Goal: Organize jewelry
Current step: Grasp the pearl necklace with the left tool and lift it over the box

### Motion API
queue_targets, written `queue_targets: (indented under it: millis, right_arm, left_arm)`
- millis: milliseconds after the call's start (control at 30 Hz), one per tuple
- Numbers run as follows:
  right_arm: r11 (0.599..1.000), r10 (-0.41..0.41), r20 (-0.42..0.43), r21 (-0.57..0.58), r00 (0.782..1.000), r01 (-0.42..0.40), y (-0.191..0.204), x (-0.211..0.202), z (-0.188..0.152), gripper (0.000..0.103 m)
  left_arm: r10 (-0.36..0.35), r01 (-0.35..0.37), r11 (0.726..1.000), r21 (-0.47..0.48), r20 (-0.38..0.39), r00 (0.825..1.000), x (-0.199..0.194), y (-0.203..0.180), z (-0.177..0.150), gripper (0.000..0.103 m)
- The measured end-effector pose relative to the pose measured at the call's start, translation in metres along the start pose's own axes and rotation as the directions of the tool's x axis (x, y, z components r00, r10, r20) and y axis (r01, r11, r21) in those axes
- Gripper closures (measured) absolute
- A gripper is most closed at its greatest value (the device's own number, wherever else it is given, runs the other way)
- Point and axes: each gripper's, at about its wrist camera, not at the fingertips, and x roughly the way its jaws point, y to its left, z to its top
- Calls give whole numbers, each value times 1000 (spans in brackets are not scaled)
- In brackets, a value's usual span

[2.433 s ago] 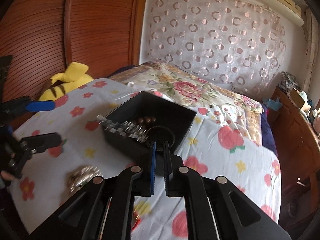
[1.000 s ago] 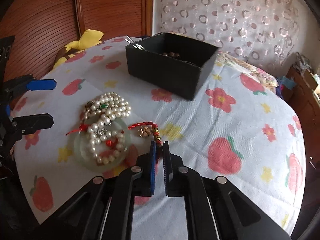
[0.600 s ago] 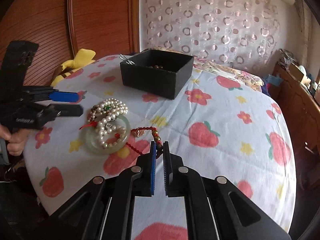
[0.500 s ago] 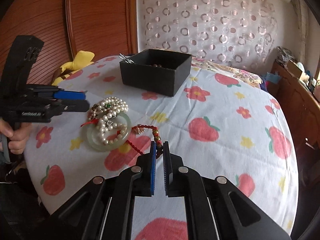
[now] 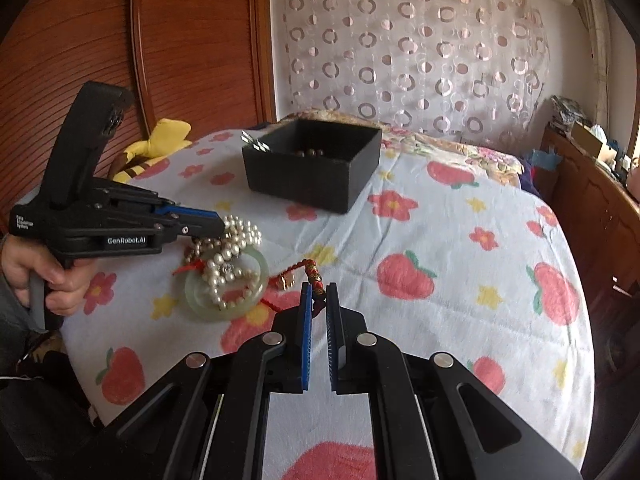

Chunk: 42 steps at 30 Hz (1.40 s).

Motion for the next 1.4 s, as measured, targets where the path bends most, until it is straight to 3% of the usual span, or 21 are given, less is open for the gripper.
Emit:
queue_targets:
  millis: [467, 967, 1400]
  right_arm:
    - [997, -17, 101, -75, 995, 25, 8, -36, 35, 95]
    - [995, -17, 133, -96, 991, 30, 12, -44, 56, 95]
    - [993, -34, 168, -104, 985, 52, 3, -48, 89, 95]
  left_arm:
    - [-46, 45, 999, 11, 173, 984, -69, -16, 34, 96]
    - [-64, 57, 998, 34, 279, 958, -118, -28, 74, 96]
    - [-19, -13, 997, 82, 369, 929, -159, -41, 144, 96]
